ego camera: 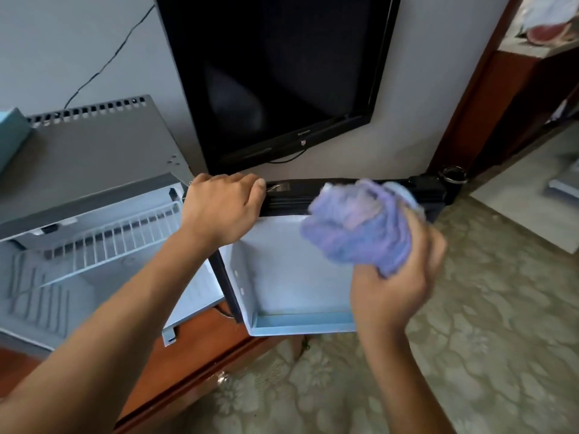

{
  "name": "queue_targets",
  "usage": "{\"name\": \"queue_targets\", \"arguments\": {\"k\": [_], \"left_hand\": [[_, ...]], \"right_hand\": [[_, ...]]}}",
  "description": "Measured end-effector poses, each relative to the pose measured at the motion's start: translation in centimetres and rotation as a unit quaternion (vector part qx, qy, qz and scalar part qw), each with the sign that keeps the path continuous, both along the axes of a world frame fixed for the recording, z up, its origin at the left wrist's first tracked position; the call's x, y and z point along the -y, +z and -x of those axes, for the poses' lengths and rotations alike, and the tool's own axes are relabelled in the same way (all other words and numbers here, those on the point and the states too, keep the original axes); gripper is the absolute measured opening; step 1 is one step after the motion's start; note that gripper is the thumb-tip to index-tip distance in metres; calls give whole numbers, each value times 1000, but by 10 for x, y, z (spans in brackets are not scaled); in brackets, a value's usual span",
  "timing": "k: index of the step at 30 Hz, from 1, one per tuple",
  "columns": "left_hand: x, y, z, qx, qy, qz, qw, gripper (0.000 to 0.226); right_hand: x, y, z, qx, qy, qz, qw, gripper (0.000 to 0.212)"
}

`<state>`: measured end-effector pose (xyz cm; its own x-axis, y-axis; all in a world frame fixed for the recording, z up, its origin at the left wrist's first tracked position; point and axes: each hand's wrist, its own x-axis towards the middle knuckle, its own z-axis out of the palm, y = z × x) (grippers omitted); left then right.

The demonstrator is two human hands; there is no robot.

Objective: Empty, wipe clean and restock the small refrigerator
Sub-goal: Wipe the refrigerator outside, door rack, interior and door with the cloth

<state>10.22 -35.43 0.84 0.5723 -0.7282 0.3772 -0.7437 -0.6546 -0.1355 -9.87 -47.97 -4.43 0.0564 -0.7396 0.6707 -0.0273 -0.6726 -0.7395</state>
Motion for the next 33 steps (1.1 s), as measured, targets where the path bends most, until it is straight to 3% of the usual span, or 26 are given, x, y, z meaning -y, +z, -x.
{"name": "queue_targets", "arguments": {"k": [3,6,8,11,14,17,19,21,24,26,29,30,33], "left_hand": [[0,1,-3,1,-35,12,999,36],[-4,6,-2,-3,-76,45,996,22],[-7,12,1,-52,-76,97,991,15],[-14,8,2,-174,-4,136,975,34],[-33,-6,17,-185,-125,166,961,56],[-61,-31,50,-239,-194,173,936,71],[-83,-50,78,-284,-191,201,918,69],[-109,-70,99,-379,-190,218,879,71],[-150,-89,120,-614,-221,268,708,77],[-182,-103,127,-657,-185,320,657,72],[-246,-128,123,-612,-39,437,658,62],[-269,-136,122,-591,6,456,665,63],[-321,-159,122,-550,96,479,677,48]], "right_hand": [[-2,9,-52,-7,-16,-38,999,65],[-47,7,-97,-50,58,6,997,59],[-61,6,-105,-61,108,-1,992,59],[-47,-7,-86,-73,141,43,986,48],[-23,-33,-47,-163,149,67,973,28],[-21,-64,-11,-303,168,-45,937,33],[-38,-78,11,-292,201,-116,928,41],[-67,-78,21,-226,255,-211,916,35],[-119,-67,13,-182,339,-309,870,19],[-152,-60,6,-213,405,-320,829,32],[-197,-60,1,-236,527,-385,720,69],[-208,-61,0,-246,541,-391,703,74],[-247,-69,-6,-332,517,-343,710,78]]}}
